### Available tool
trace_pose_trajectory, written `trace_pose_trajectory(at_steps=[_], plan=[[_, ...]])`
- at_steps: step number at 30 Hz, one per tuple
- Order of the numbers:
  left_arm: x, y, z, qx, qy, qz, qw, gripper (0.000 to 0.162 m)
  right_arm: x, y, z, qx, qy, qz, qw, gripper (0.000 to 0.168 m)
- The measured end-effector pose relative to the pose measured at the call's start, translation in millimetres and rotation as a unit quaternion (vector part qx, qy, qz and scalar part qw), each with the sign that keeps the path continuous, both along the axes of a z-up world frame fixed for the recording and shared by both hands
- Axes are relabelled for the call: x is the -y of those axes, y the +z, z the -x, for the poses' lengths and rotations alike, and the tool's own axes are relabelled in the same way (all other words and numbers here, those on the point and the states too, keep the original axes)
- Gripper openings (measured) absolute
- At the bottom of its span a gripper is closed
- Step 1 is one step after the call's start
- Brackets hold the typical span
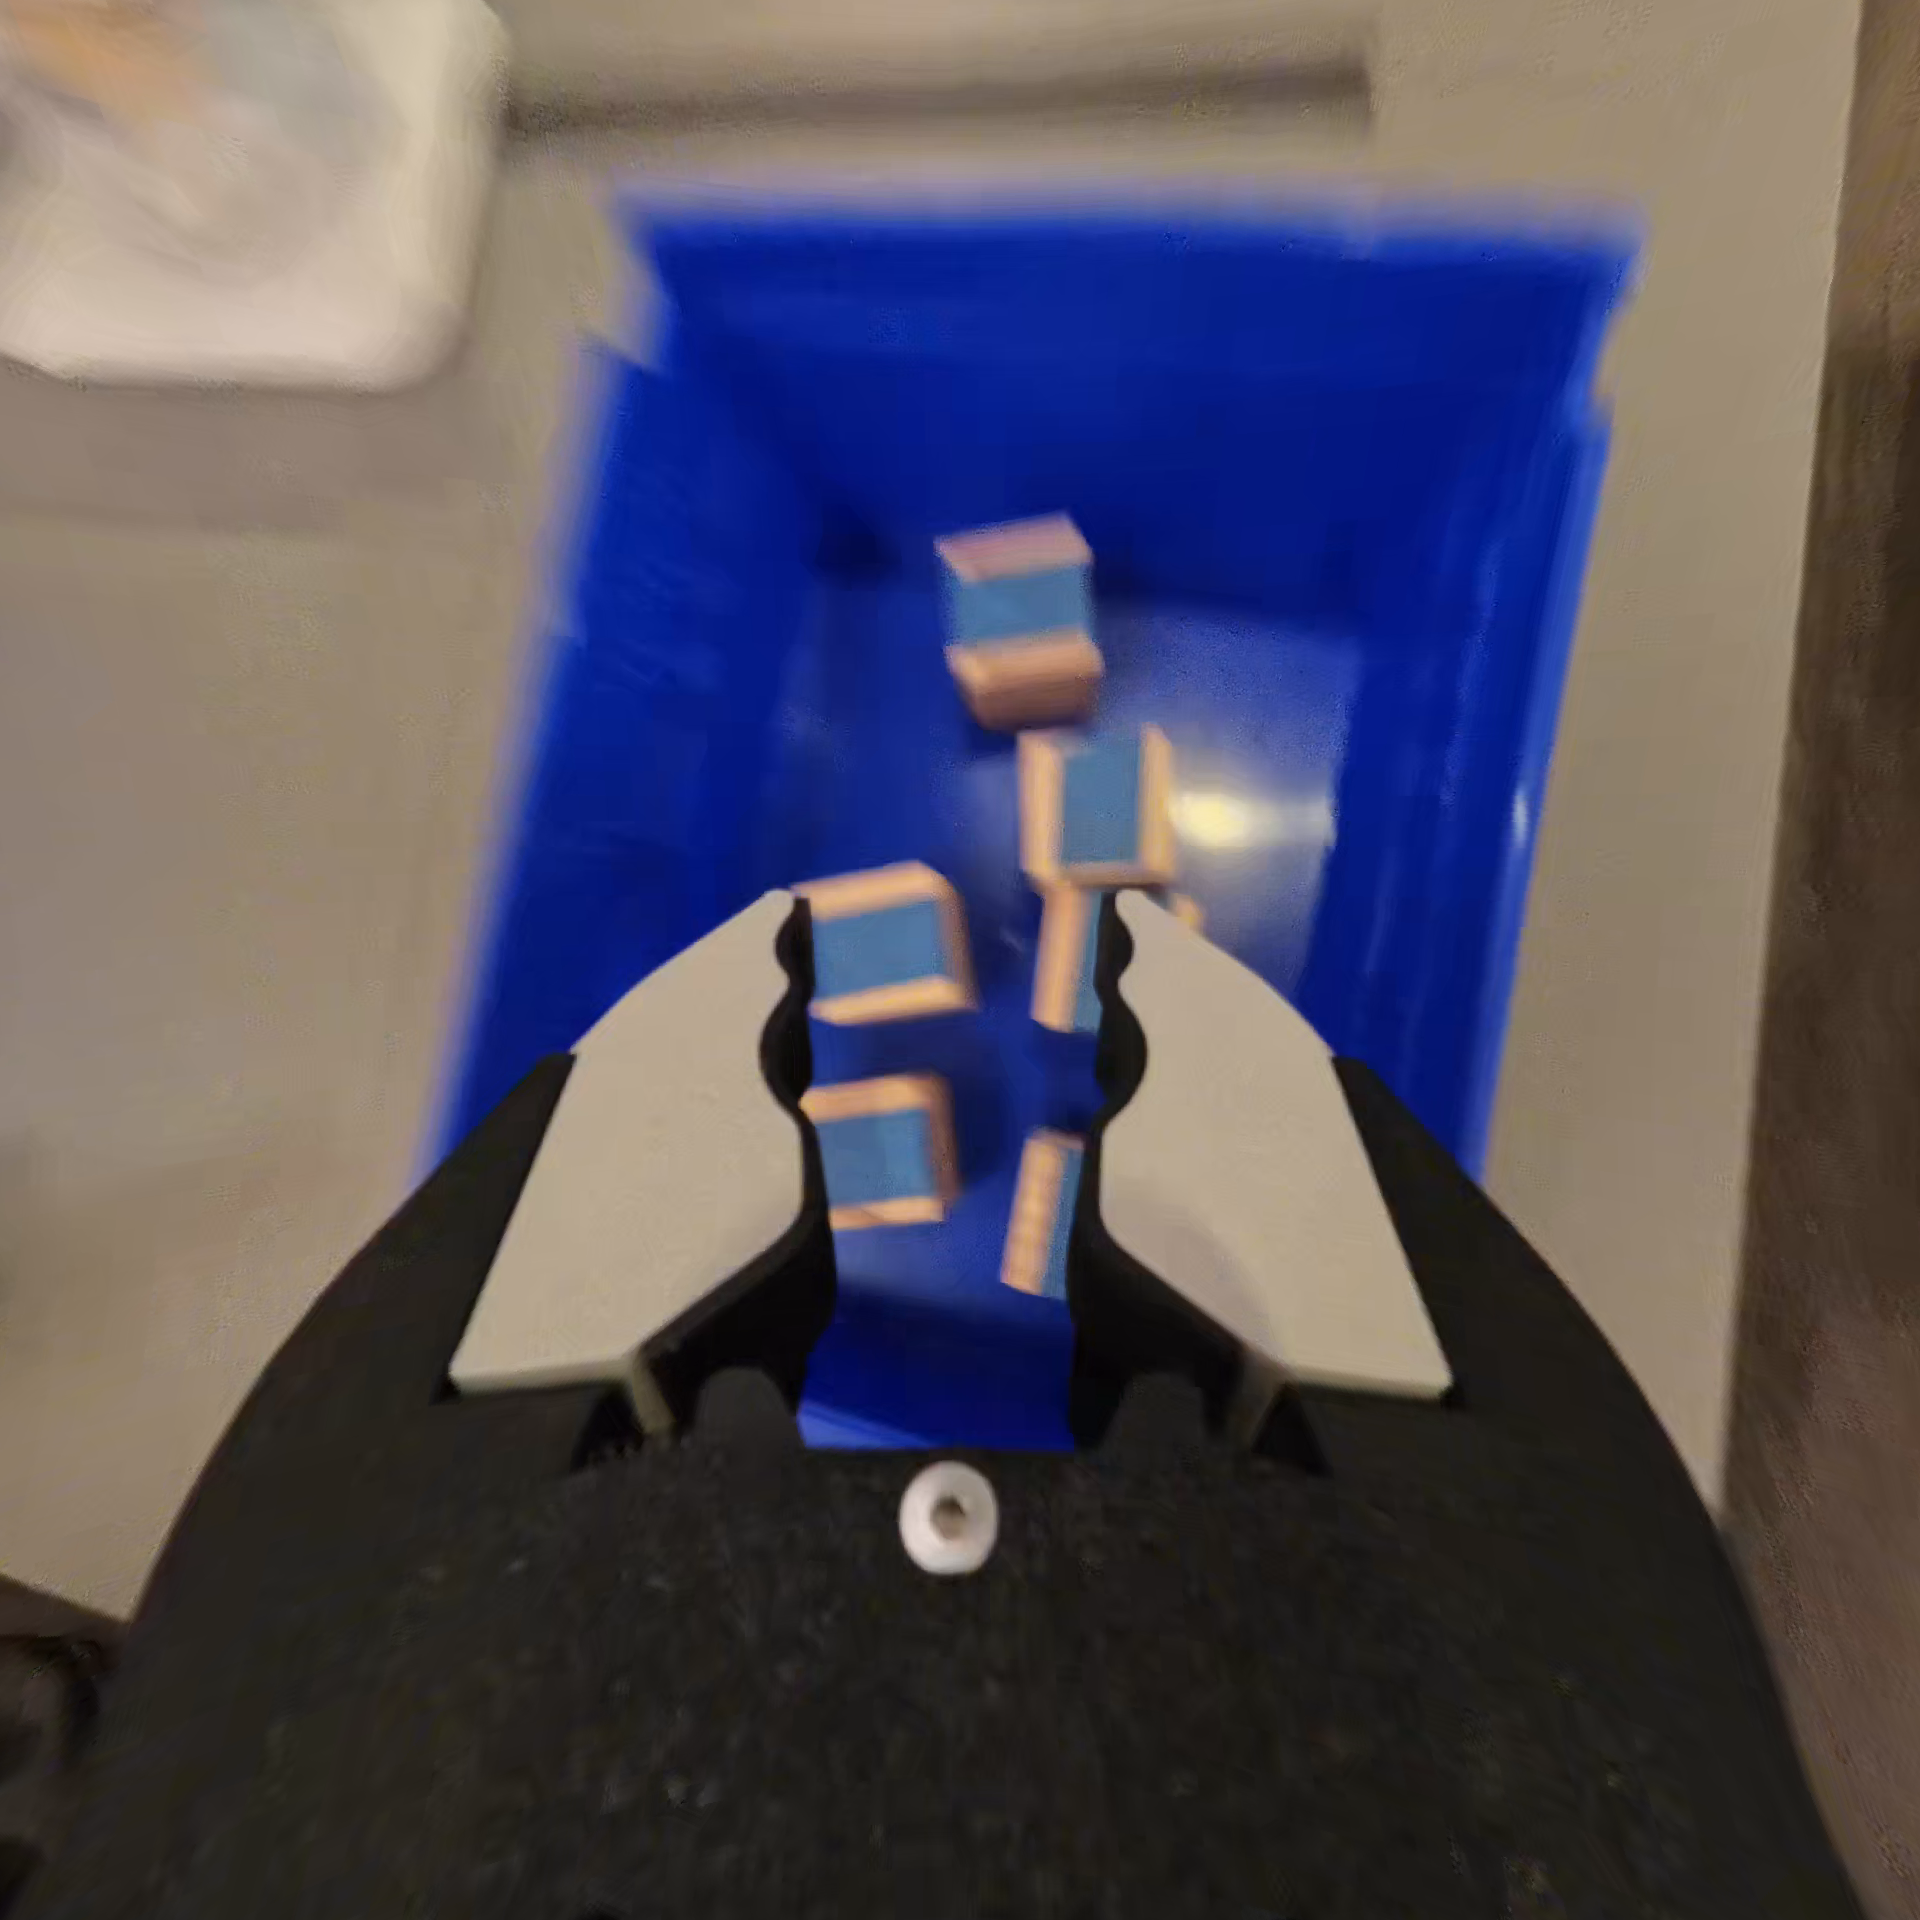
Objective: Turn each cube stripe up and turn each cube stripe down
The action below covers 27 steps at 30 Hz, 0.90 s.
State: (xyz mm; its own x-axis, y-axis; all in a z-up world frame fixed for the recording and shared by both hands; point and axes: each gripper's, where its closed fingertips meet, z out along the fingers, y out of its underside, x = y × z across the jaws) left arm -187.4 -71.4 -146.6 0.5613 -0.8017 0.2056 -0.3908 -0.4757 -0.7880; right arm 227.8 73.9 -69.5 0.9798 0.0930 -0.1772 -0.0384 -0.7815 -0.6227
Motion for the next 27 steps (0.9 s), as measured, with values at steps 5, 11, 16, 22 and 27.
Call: trace_pose_trajectory(at_steps=[5,11,16,22,27], plan=[[-34,19,27,-0.004,0.107,-0.092,0.99,0.07,53,138,107,-0.131,0.126,-0.384,0.905,0.06],[-37,48,51,0.022,0.175,-0.134,0.975,0.07,120,119,212,-0.136,0.155,-0.53,0.823,0.07],[-23,50,72,0.05,0.227,-0.162,0.959,0.076,142,25,273,-0.142,0.161,-0.475,0.854,0.074],[-23,49,87,0.05,0.267,-0.2,0.941,0.085,149,6,282,-0.028,0.167,-0.475,0.863,0.073],[-24,36,86,0.074,0.263,-0.162,0.948,0.087,156,12,278,-0.051,0.163,-0.475,0.863,0.074]])
